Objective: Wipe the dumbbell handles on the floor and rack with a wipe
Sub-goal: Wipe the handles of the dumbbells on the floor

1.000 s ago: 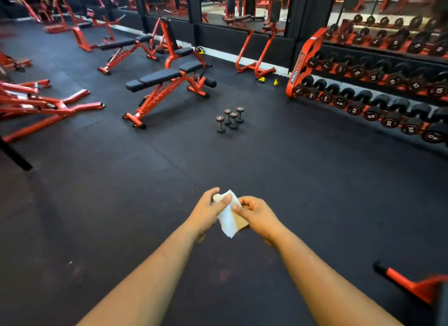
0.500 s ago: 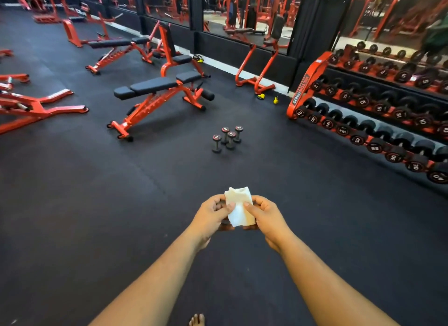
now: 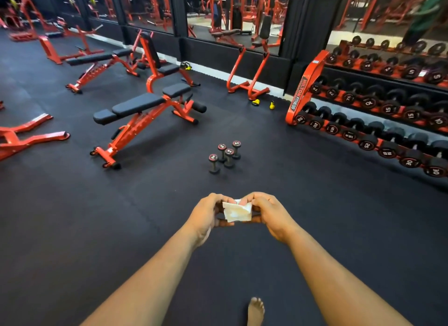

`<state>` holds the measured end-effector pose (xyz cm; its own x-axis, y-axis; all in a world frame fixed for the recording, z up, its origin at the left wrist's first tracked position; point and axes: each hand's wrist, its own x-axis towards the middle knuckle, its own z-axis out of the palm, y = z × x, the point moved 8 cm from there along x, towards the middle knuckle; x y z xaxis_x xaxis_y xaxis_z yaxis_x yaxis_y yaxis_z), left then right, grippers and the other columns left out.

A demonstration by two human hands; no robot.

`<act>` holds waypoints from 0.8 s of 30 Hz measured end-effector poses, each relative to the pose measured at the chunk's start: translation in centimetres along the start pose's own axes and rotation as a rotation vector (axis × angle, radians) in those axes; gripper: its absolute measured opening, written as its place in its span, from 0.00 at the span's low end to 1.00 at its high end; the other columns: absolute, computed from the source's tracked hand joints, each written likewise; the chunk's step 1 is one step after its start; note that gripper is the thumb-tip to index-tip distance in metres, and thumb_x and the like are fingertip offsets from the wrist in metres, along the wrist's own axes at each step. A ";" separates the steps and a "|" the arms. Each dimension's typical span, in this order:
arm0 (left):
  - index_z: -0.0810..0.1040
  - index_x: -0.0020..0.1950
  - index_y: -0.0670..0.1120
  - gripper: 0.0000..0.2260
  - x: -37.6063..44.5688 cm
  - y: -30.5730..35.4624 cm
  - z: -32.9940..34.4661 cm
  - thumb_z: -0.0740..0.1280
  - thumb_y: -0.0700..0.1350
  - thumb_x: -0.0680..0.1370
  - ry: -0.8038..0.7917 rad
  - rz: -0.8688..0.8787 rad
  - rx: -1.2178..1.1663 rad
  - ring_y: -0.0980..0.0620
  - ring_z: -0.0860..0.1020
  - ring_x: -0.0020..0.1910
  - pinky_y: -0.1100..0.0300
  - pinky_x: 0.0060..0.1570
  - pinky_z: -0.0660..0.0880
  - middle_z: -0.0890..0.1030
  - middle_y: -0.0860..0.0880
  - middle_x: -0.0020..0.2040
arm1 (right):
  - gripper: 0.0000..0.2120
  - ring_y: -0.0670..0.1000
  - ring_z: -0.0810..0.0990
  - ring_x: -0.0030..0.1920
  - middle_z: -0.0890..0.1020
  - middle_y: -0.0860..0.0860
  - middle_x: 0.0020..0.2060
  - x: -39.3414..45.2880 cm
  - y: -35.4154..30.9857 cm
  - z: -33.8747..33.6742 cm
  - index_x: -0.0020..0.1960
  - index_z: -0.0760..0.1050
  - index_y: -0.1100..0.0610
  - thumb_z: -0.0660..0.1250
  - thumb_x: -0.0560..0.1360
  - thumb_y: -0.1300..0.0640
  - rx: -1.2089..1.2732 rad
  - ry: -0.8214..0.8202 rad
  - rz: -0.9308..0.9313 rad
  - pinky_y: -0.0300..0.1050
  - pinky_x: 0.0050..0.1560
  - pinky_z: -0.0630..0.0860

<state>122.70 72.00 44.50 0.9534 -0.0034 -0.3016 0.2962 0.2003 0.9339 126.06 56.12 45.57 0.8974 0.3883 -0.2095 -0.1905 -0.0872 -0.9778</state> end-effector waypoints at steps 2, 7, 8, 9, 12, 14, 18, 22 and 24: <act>0.83 0.52 0.40 0.10 4.5 1.2 -0.2 0.67 0.45 0.83 0.012 0.036 0.069 0.46 0.85 0.47 0.51 0.47 0.81 0.86 0.42 0.51 | 0.10 0.58 0.84 0.46 0.85 0.59 0.45 4.5 -0.2 -1.5 0.45 0.80 0.60 0.66 0.78 0.53 -0.043 -0.009 -0.030 0.62 0.54 0.82; 0.78 0.60 0.41 0.14 16.2 3.7 -0.2 0.70 0.30 0.76 0.017 0.051 0.169 0.41 0.83 0.56 0.46 0.57 0.81 0.83 0.39 0.57 | 0.13 0.54 0.85 0.46 0.84 0.59 0.49 17.2 -1.3 -6.2 0.52 0.75 0.54 0.75 0.73 0.65 -0.176 -0.020 -0.069 0.58 0.47 0.84; 0.78 0.60 0.42 0.16 18.0 4.3 -0.4 0.69 0.28 0.75 0.026 0.055 0.184 0.42 0.83 0.56 0.46 0.58 0.81 0.83 0.39 0.57 | 0.16 0.53 0.85 0.47 0.83 0.57 0.50 19.1 -1.9 -6.7 0.55 0.75 0.54 0.74 0.73 0.67 -0.186 -0.027 -0.069 0.55 0.46 0.85; 0.78 0.60 0.42 0.18 20.5 4.9 -0.8 0.68 0.27 0.75 0.043 0.052 0.184 0.43 0.84 0.55 0.46 0.58 0.81 0.83 0.39 0.56 | 0.19 0.53 0.84 0.47 0.82 0.57 0.51 21.6 -2.6 -7.3 0.59 0.75 0.53 0.74 0.73 0.69 -0.198 -0.037 -0.060 0.53 0.46 0.85; 0.77 0.63 0.45 0.19 26.5 6.1 -2.1 0.70 0.29 0.75 0.097 0.030 0.168 0.46 0.84 0.54 0.46 0.58 0.81 0.84 0.40 0.57 | 0.25 0.52 0.84 0.49 0.81 0.54 0.53 28.4 -3.3 -8.6 0.66 0.75 0.52 0.73 0.73 0.69 -0.263 -0.072 -0.033 0.53 0.48 0.85; 0.75 0.66 0.46 0.17 30.2 6.7 -2.9 0.71 0.35 0.78 0.118 0.016 0.134 0.48 0.84 0.55 0.48 0.56 0.82 0.82 0.43 0.59 | 0.22 0.51 0.85 0.50 0.84 0.51 0.53 32.7 -3.3 -9.1 0.64 0.78 0.49 0.73 0.74 0.67 -0.328 -0.099 -0.030 0.54 0.51 0.84; 0.77 0.61 0.45 0.11 39.6 7.4 -6.0 0.72 0.43 0.80 0.177 -0.018 0.282 0.51 0.85 0.47 0.50 0.51 0.83 0.84 0.45 0.54 | 0.19 0.46 0.85 0.51 0.85 0.46 0.52 42.3 -2.7 -10.0 0.62 0.80 0.48 0.71 0.75 0.65 -0.418 -0.078 -0.015 0.52 0.52 0.84; 0.81 0.51 0.45 0.03 51.1 8.5 -10.4 0.73 0.43 0.79 0.183 -0.030 0.437 0.51 0.83 0.38 0.46 0.50 0.83 0.85 0.48 0.44 | 0.13 0.47 0.83 0.41 0.85 0.43 0.45 53.2 -2.3 -10.4 0.54 0.82 0.44 0.69 0.75 0.60 -0.527 -0.029 0.019 0.48 0.42 0.82; 0.80 0.47 0.49 0.03 56.4 9.4 -11.9 0.73 0.43 0.78 0.126 -0.029 0.550 0.52 0.83 0.36 0.47 0.49 0.83 0.84 0.51 0.40 | 0.06 0.48 0.80 0.38 0.84 0.44 0.42 58.0 -2.3 -10.5 0.50 0.80 0.44 0.69 0.76 0.55 -0.569 -0.015 0.037 0.48 0.39 0.78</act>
<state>178.60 85.39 34.00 0.9402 0.1226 -0.3178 0.3406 -0.3384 0.8772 182.72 69.15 35.70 0.8878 0.3879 -0.2477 0.0262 -0.5799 -0.8142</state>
